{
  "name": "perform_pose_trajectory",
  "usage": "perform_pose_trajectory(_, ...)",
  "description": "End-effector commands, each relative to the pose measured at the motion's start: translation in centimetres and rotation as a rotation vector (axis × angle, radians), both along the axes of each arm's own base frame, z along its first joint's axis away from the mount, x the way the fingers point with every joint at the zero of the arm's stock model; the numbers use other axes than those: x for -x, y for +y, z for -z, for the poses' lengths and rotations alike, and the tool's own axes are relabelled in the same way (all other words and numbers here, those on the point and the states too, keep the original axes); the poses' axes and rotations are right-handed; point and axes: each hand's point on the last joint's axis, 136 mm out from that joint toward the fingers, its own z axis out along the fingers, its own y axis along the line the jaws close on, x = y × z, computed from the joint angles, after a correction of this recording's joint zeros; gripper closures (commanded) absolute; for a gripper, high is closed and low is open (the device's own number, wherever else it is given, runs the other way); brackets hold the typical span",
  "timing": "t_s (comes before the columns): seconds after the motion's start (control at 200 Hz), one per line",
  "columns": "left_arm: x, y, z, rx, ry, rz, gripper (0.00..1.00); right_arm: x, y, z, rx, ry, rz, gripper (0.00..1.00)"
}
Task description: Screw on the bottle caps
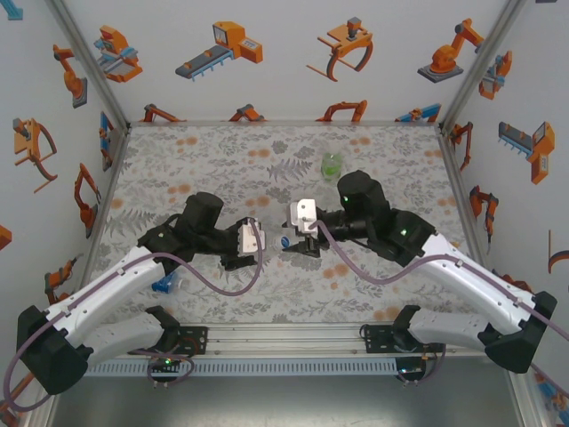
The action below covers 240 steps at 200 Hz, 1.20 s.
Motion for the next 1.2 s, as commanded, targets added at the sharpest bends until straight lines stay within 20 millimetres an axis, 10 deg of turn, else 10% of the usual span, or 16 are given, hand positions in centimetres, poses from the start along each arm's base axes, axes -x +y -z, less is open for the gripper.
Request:
perform_pose_trajectory(0.0,0.6,-0.3,-1.7,0.033,-0.023,0.043,1.0,0.7,0.5,0.6,-0.015,-0.052,-0.077,0.55)
perform_pose_trajectory(0.456,0.6,-0.2,-1.8,0.035,-0.028,0.041,1.0,0.0,0.7,2.1,0.005,-0.025,-0.036,0.65)
perform_pose_trajectory(0.606,0.6,-0.2,-1.8,0.032,-0.029,0.036,1.0,-1.2,0.8,1.6,-0.014,0.072,0.069,0.85)
perform_pose_trajectory(0.691,0.3,-0.2,-1.7,0.027,-0.034,0.027,1.0,-2.3,0.9,0.9,-0.053,0.241,0.192,1.0)
perform_pose_trajectory(1.036,-1.0,0.4,-1.7,0.013,-0.083,-0.049,1.0,-7.9,-2.1,4.5,-0.236,1.251,0.99,1.0)
perform_pose_trajectory(1.197,-1.2,0.2,-1.5,0.012,-0.076,-0.053,1.0,-8.3,-1.7,6.0,-0.319,1.5,1.079,1.0)
